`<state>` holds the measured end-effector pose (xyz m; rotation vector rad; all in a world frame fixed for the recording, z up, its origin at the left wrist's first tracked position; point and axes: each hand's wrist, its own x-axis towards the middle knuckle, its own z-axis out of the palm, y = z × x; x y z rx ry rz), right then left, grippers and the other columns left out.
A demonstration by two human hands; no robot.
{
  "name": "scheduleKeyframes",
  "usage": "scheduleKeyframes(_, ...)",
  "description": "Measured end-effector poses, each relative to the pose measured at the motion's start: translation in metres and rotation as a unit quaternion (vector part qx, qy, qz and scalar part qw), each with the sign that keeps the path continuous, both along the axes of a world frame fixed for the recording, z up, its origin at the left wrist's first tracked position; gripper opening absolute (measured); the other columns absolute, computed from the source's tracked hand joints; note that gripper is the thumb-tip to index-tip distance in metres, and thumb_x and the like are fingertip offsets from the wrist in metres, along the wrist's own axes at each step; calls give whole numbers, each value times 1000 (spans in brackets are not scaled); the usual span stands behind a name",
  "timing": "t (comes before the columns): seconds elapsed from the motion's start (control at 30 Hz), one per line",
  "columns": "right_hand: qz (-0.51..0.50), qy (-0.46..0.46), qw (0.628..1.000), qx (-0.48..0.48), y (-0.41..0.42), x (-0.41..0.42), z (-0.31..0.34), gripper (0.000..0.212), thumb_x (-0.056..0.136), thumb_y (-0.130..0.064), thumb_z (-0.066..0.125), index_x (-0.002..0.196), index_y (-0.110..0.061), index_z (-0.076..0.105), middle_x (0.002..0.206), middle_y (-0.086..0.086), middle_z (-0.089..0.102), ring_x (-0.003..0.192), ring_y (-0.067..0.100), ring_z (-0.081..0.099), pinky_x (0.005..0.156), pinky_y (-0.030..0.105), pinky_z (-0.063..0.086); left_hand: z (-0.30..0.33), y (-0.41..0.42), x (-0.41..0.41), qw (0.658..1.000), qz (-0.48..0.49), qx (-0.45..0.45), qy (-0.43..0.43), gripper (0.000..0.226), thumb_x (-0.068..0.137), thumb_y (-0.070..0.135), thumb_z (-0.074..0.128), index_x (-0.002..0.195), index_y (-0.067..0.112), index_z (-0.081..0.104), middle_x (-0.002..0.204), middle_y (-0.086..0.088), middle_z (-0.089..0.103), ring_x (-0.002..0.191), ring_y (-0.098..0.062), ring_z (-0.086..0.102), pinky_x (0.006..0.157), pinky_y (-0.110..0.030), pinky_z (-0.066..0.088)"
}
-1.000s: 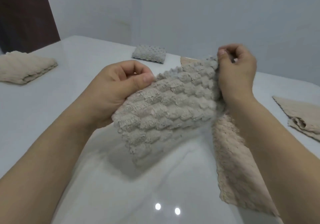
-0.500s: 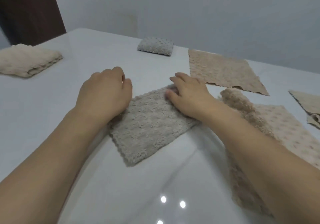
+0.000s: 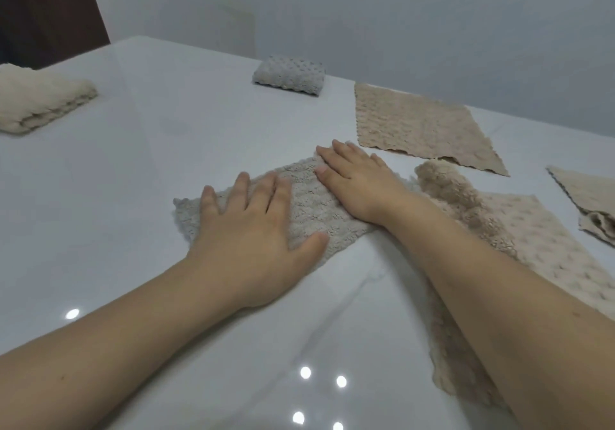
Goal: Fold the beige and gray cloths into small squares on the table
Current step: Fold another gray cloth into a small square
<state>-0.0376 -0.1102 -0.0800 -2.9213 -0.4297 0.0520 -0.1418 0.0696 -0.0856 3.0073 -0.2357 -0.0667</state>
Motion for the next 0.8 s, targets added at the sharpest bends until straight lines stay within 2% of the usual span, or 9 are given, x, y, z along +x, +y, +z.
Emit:
scheduleKeyframes(0.17, -31, -12, 999, 8, -6, 3, -2, 55, 101, -52, 21, 153, -34, 17, 163, -6, 9, 150, 16, 5, 121, 42, 5, 3, 13, -9, 1000, 6, 12, 28, 106, 68, 88, -1, 154, 29, -14, 164, 7, -16, 151, -23, -15, 116, -64, -2)
scheduleKeyframes(0.4, -40, -21, 999, -5, -2, 2, -4, 56, 101, -52, 19, 154, -32, 17, 163, -3, 9, 150, 19, 6, 121, 43, 7, 26, -4, 7, 989, 38, 50, 135, 119, 66, 97, 17, 156, 25, -11, 164, 4, -17, 150, -30, -15, 110, -73, -1)
scheduleKeyframes(0.43, -40, -17, 999, -9, -2, 2, -4, 57, 101, -52, 18, 154, -31, 16, 163, -3, 9, 150, 19, 5, 121, 43, 7, 33, -4, 14, 986, 36, 55, 155, 118, 66, 97, 20, 157, 25, -7, 165, 3, -12, 151, -30, -10, 110, -73, 2)
scheduleKeyframes(0.5, -38, -14, 999, -13, -1, 1, -4, 56, 101, -50, 18, 154, -31, 14, 163, -3, 7, 150, 19, 4, 121, 43, 7, 50, -3, 32, 985, 34, 41, 164, 111, 69, 93, 25, 156, 26, 12, 164, 1, 10, 149, -30, 10, 112, -68, 14)
scheduleKeyframes(0.6, -37, -6, 999, -9, -3, 3, -3, 56, 102, -49, 17, 154, -31, 12, 163, -4, 5, 150, 18, 3, 121, 43, 6, 55, 1, 52, 995, 36, -43, 87, 82, 82, 79, 31, 141, 22, 39, 147, -7, 38, 136, -30, 32, 107, -50, 33)
scheduleKeyframes(0.7, -35, -4, 999, -10, -3, 5, -3, 55, 102, -49, 18, 154, -32, 13, 163, -5, 5, 150, 17, 3, 121, 42, 6, 37, 3, 54, 999, 16, -26, -18, 70, 83, 72, 42, 132, 22, 42, 136, -6, 42, 127, -29, 35, 99, -45, 33)
scheduleKeyframes(0.8, -33, -8, 999, -14, -4, 7, -4, 55, 102, -50, 18, 154, -33, 13, 163, -6, 6, 150, 16, 3, 121, 43, 6, 41, 17, 57, 998, 10, -23, 53, 85, 72, 76, 56, 137, 25, 35, 137, -4, 39, 128, -28, 34, 100, -46, 35)
